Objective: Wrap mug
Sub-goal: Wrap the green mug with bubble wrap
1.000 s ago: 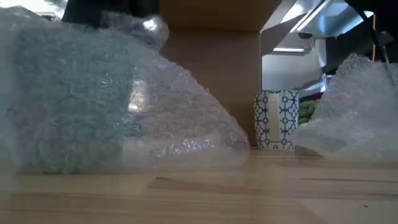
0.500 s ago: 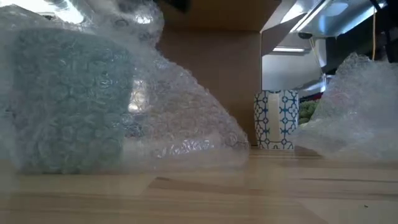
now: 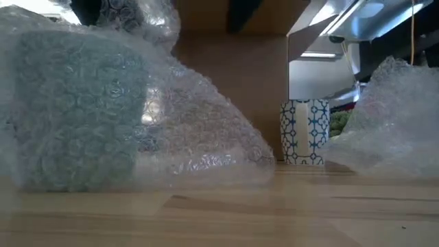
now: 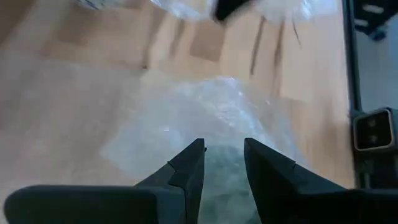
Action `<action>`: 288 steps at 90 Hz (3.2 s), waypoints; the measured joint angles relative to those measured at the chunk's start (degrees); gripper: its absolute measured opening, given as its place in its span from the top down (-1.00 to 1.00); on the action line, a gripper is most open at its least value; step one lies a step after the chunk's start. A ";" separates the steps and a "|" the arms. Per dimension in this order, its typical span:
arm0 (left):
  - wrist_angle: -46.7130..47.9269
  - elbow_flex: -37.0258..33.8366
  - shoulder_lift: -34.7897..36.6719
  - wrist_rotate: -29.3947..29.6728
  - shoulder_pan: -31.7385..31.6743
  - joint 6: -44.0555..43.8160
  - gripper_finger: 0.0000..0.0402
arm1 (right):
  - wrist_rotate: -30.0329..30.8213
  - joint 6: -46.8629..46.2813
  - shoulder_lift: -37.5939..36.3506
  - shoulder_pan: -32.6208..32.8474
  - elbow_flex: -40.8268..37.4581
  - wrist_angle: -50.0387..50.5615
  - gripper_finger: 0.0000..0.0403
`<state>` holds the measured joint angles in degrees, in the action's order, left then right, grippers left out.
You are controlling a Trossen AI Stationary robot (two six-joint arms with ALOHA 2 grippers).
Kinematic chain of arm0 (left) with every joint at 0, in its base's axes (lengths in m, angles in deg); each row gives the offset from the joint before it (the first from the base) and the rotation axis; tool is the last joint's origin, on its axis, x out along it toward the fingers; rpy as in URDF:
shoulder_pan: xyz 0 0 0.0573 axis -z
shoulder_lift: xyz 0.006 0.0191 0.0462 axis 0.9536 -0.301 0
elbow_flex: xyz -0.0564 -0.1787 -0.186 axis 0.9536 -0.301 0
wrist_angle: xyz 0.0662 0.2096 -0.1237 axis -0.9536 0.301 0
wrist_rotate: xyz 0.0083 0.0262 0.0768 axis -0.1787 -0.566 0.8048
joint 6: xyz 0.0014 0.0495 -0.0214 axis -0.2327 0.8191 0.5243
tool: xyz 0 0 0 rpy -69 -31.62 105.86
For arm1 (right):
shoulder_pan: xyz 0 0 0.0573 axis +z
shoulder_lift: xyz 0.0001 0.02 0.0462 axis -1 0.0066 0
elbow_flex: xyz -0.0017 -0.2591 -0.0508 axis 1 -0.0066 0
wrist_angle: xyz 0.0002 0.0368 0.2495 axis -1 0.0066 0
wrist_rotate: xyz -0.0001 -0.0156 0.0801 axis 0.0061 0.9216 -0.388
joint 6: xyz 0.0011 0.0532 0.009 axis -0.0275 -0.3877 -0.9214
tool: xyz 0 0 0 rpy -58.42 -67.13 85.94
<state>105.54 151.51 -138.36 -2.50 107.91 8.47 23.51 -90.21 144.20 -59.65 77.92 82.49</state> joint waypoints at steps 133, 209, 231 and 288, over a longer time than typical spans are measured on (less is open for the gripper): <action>7.46 3.45 -2.99 -7.44 -1.15 -0.72 0.51 | 5.49 -1.32 -0.55 1.93 -0.55 -3.74 1.00; 6.03 3.52 -7.05 -7.38 1.08 3.21 0.51 | 10.00 11.05 -0.45 1.84 -22.73 -56.32 1.00; 6.59 3.52 -6.37 -7.45 0.91 3.06 0.51 | 7.37 10.95 -0.58 1.04 -26.97 -61.34 1.00; 8.84 3.60 5.54 -5.00 1.36 2.74 0.51 | 5.66 11.36 -0.60 1.01 -27.02 -60.99 1.00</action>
<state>114.38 155.11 -132.82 -7.50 109.28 11.21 29.17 -78.85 143.60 -58.64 50.91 21.50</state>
